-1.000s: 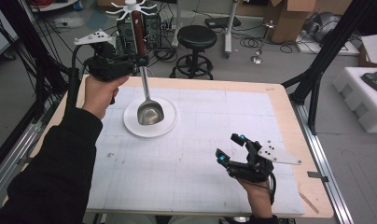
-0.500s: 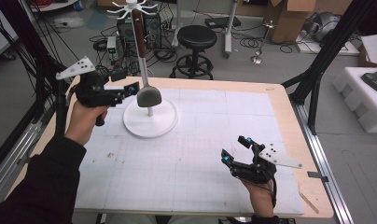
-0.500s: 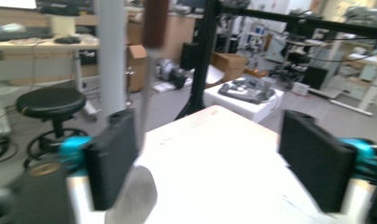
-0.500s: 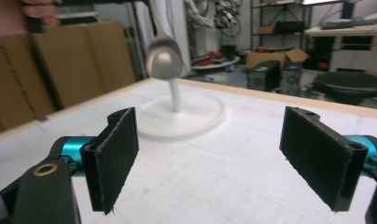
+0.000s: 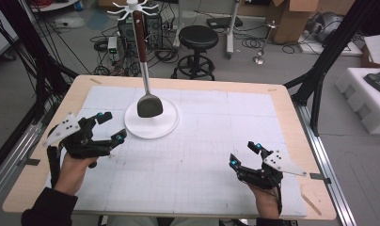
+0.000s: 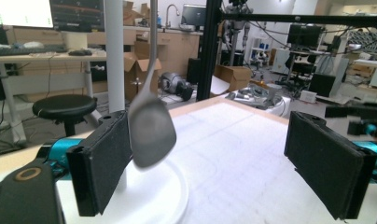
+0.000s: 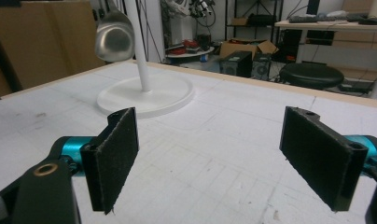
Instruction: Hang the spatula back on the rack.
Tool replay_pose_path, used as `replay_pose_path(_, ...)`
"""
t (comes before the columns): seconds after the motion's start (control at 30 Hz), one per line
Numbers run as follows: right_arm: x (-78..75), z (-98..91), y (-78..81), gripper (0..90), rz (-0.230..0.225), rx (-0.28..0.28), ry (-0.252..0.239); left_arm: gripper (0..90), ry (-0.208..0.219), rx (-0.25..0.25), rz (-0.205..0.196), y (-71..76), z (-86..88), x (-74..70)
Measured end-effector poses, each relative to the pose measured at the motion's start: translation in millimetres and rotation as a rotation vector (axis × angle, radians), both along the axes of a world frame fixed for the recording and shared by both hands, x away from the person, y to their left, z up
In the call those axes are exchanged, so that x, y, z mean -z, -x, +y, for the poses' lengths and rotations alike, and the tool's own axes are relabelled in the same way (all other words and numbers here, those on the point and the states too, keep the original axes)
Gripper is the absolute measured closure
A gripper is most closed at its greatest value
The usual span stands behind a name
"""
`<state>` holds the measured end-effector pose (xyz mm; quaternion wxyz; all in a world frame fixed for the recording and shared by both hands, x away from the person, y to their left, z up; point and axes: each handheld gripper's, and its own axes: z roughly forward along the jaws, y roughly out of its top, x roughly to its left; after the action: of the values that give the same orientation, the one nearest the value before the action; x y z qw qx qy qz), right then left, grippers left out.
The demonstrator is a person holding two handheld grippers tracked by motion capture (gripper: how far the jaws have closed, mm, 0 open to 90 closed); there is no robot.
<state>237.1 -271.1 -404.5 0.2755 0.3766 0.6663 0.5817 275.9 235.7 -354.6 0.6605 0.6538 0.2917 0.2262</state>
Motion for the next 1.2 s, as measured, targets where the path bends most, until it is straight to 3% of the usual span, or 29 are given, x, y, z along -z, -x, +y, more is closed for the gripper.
replay_pose_path(0.23, 5.4, -4.4, -2.6, 18.5, 0.005, 0.003, 0.002, 15.7, -0.029, -0.047, 0.052, 14.0, 14.8, 32.3)
replay_pose_path(0.33, 5.9, -5.3, -2.2, 18.4, 0.013, 0.004, -0.005, 15.7, -0.045, -0.065, 0.066, 16.4, 20.5, 40.8)
replay_pose_path(0.47, 6.3, -5.4, -1.9, 18.1, 0.013, 0.006, -0.004, 15.7, -0.033, -0.091, 0.079, 19.4, 31.9, 49.5)
replay_pose_path(0.87, 5.6, 2.0, -2.3, 18.1, 0.012, 0.007, 0.009, 16.0, -0.021, -0.110, 0.093, 28.4, 46.9, 57.0)
replay_pose_path(1.2, 5.6, -0.3, -1.8, 18.1, 0.012, 0.014, 0.003, 16.2, -0.029, -0.103, 0.103, 26.4, 42.6, 57.5)
